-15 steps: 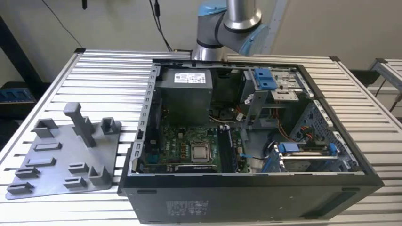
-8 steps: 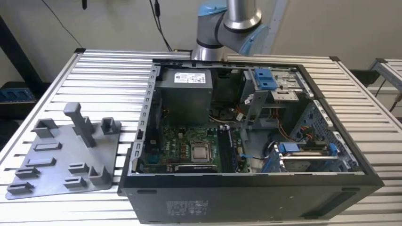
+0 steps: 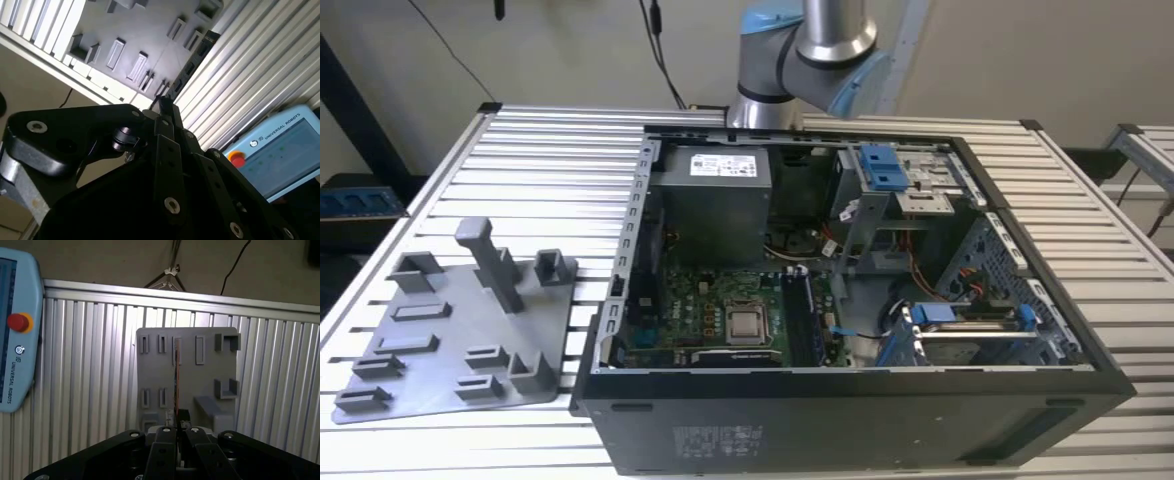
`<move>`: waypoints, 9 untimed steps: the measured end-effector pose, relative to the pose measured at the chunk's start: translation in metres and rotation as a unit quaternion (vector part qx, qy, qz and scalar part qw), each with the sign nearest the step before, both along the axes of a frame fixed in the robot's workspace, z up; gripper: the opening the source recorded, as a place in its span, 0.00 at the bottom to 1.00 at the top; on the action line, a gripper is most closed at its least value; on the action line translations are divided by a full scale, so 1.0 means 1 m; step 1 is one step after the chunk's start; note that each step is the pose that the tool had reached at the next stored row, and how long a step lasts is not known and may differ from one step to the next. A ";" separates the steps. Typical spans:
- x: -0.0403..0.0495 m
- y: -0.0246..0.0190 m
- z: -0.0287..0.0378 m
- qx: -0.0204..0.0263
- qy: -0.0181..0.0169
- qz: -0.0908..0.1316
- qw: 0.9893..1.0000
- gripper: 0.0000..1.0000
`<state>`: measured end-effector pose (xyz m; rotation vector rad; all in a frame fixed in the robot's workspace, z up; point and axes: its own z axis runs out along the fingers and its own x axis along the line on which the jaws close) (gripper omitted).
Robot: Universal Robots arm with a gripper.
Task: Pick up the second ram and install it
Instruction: 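Pick up the second ram and move it above second insertion slot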
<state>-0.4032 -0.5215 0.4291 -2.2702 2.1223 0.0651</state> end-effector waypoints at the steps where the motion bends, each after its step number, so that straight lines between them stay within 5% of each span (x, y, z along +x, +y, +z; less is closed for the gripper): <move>1: 0.0023 0.0000 0.0000 0.000 0.000 0.000 1.000 0.14; 9: 0.0249 0.0000 0.0000 0.000 0.000 0.000 1.000 0.14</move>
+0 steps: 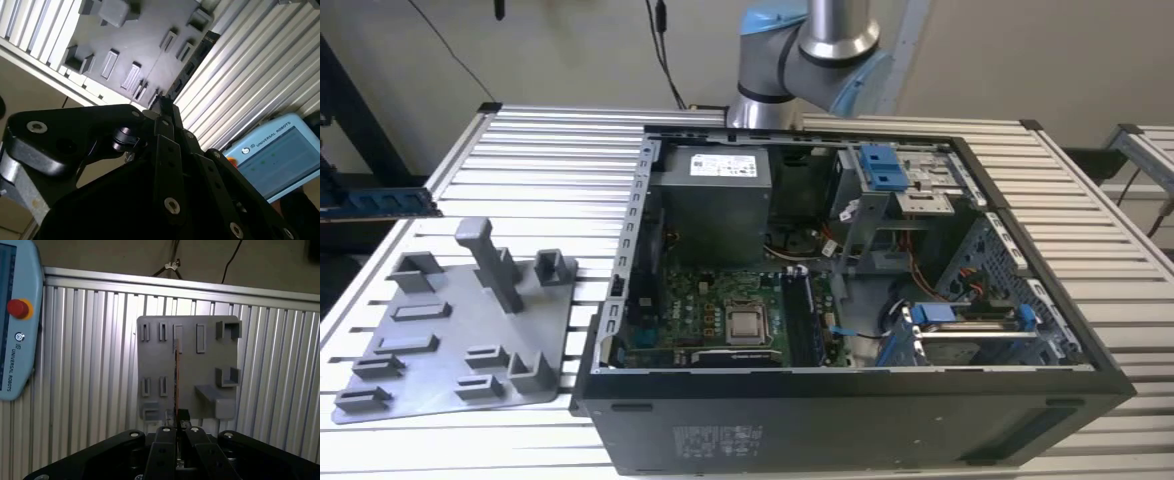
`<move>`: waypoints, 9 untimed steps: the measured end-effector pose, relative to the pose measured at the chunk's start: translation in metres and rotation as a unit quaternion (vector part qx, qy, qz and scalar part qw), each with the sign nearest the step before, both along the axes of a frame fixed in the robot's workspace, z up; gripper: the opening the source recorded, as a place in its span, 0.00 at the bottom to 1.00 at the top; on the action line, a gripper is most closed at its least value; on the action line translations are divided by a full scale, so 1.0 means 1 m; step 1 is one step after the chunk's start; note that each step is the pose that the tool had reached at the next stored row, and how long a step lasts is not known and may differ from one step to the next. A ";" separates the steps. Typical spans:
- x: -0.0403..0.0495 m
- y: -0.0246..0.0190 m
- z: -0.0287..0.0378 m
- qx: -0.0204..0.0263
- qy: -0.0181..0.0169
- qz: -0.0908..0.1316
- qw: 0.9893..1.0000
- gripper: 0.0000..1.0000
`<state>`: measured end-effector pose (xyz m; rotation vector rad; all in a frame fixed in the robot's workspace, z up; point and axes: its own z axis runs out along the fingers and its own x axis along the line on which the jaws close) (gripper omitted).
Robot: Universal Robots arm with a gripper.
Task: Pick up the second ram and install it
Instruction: 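Pick up the second ram and move it above second insertion slot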
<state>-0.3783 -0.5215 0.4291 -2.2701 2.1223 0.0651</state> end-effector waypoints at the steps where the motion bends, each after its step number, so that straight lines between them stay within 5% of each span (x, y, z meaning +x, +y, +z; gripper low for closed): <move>1: 0.0029 0.0000 0.0000 0.000 0.000 0.000 1.000 0.14; 9: 0.0264 0.0000 0.0000 0.000 0.000 0.000 1.000 0.14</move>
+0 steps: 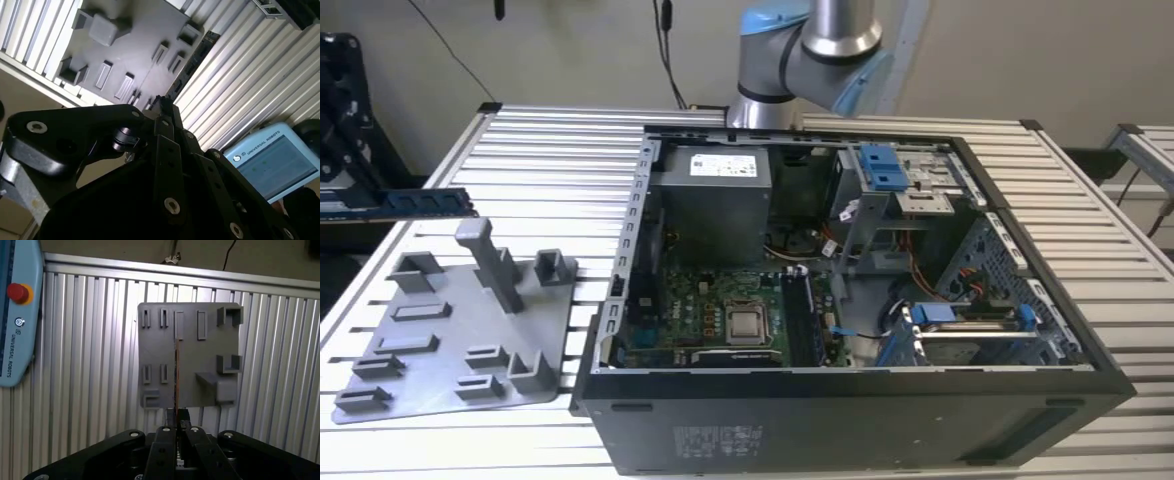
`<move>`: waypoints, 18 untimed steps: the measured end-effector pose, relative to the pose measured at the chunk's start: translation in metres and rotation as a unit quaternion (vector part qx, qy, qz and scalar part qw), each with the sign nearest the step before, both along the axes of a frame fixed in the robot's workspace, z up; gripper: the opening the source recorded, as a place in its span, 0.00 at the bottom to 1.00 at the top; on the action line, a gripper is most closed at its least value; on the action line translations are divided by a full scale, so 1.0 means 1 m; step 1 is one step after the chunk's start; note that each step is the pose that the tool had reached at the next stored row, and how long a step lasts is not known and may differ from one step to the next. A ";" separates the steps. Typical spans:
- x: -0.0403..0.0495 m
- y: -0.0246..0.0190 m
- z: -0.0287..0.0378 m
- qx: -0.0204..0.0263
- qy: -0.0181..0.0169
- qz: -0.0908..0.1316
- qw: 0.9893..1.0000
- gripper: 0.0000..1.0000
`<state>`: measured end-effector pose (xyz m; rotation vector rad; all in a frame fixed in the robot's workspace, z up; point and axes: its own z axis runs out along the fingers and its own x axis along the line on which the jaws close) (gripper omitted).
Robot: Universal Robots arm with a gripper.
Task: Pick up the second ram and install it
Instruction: 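Pick up the second ram and move it above second insertion slot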
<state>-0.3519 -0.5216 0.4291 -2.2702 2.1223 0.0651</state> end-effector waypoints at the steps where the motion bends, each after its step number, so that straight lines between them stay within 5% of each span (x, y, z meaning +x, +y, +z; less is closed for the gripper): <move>1: 0.0031 0.0000 0.0000 0.000 0.000 0.000 1.000 0.14; 11: 0.0342 0.0000 0.0000 0.000 0.000 0.000 1.000 0.14; 18: 0.0648 0.0000 0.0000 0.000 0.000 0.000 1.000 0.14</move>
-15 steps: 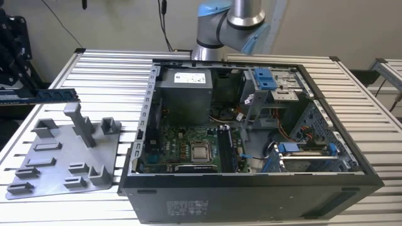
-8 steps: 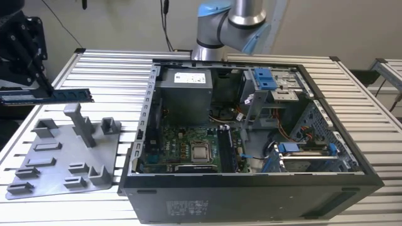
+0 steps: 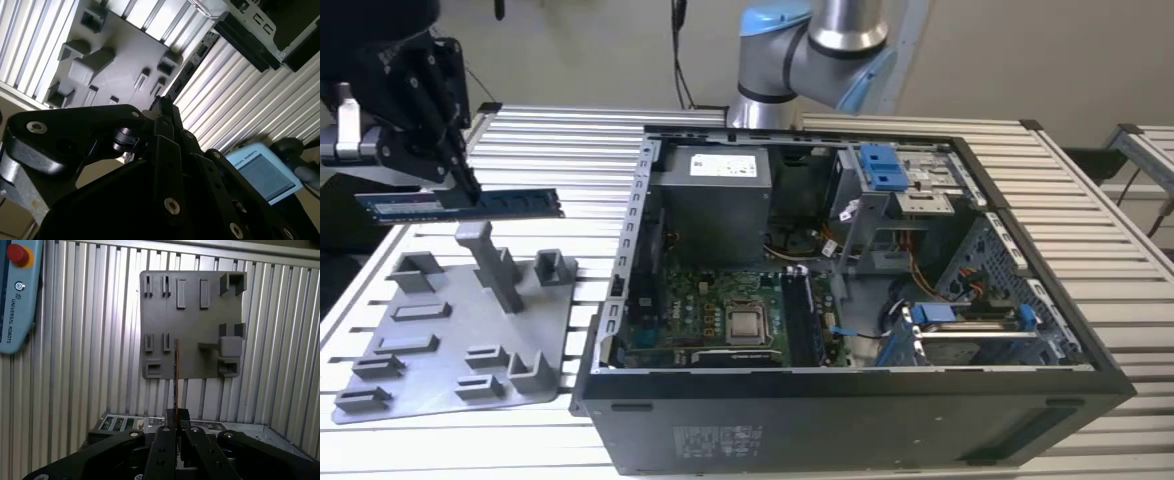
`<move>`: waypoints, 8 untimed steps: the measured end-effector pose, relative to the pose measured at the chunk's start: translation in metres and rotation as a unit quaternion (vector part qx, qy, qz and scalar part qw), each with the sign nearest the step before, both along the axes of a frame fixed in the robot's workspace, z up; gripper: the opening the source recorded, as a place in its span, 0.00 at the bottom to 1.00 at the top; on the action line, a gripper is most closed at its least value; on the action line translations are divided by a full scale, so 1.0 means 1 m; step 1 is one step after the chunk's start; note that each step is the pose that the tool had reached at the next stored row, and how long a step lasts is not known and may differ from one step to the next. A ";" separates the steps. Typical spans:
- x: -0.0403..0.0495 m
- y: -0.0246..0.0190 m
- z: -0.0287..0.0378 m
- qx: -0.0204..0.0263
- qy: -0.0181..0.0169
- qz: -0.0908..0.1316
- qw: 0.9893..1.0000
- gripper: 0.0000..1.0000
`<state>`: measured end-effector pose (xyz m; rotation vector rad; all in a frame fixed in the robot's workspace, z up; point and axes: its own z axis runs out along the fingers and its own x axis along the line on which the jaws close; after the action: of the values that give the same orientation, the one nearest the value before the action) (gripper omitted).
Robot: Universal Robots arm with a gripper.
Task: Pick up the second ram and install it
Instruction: 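Pick up the second ram and move it above second insertion slot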
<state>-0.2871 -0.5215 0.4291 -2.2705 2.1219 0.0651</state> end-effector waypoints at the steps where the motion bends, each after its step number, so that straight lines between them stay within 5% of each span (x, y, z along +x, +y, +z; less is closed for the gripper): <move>1: 0.0045 0.0000 0.0000 0.000 0.000 0.000 1.000 0.14; 8: 0.0360 0.0000 0.0000 0.000 0.000 0.000 1.000 0.14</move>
<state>-0.2511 -0.5216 0.4290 -2.2702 2.1222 0.0651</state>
